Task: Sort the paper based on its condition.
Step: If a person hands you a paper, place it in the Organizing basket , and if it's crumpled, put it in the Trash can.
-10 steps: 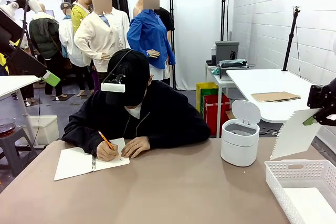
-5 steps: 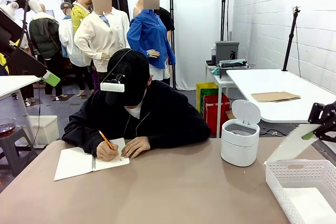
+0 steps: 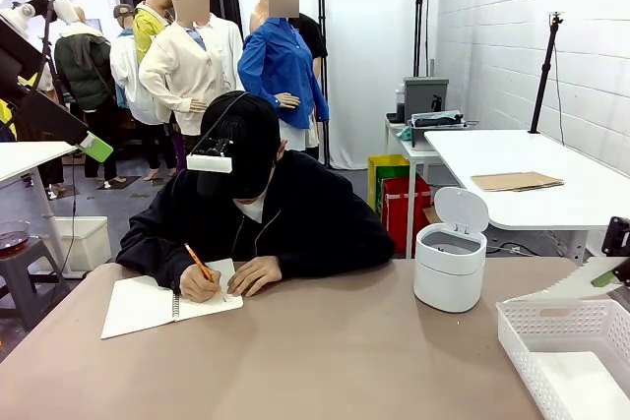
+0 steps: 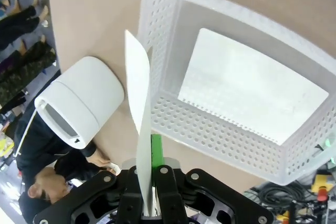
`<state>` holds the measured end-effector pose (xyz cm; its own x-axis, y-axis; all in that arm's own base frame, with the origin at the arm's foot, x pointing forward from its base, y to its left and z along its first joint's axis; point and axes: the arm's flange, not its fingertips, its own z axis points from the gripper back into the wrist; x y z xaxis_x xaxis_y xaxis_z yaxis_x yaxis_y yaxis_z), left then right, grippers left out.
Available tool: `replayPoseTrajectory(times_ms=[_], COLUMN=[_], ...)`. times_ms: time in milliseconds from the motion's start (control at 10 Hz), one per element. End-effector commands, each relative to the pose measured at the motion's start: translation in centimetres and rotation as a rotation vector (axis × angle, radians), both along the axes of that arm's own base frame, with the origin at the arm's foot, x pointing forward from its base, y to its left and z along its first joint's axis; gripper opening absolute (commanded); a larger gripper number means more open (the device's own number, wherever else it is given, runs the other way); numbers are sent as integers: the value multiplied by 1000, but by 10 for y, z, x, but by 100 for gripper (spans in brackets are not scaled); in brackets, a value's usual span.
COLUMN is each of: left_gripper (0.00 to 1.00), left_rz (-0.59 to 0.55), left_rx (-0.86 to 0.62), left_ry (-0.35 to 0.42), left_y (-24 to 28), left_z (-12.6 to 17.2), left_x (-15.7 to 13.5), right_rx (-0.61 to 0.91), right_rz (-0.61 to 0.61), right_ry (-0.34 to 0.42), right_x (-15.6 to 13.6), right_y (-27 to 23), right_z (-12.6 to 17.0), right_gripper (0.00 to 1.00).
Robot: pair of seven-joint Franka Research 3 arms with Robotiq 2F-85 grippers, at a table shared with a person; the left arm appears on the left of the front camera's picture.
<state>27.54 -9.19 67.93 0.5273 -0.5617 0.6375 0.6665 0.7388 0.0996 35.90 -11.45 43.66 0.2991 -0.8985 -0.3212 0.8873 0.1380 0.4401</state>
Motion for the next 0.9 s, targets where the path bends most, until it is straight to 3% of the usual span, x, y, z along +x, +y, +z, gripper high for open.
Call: replayPoseTrajectory(times_ms=[0, 600, 800], left_gripper=[100, 100, 100], left_rz=[-1, -1, -1], left_rx=[1, 1, 1], left_ry=[1, 1, 1], left_y=[1, 1, 1], left_z=[0, 0, 0], left_x=[-1, -1, -1], right_rx=[-27, -93, -166], right_rz=[39, 206, 145], right_ry=[44, 154, 180], right_x=[-124, -156, -150], right_y=[44, 79, 88], right_z=[-69, -73, -83], right_gripper=[0, 0, 0])
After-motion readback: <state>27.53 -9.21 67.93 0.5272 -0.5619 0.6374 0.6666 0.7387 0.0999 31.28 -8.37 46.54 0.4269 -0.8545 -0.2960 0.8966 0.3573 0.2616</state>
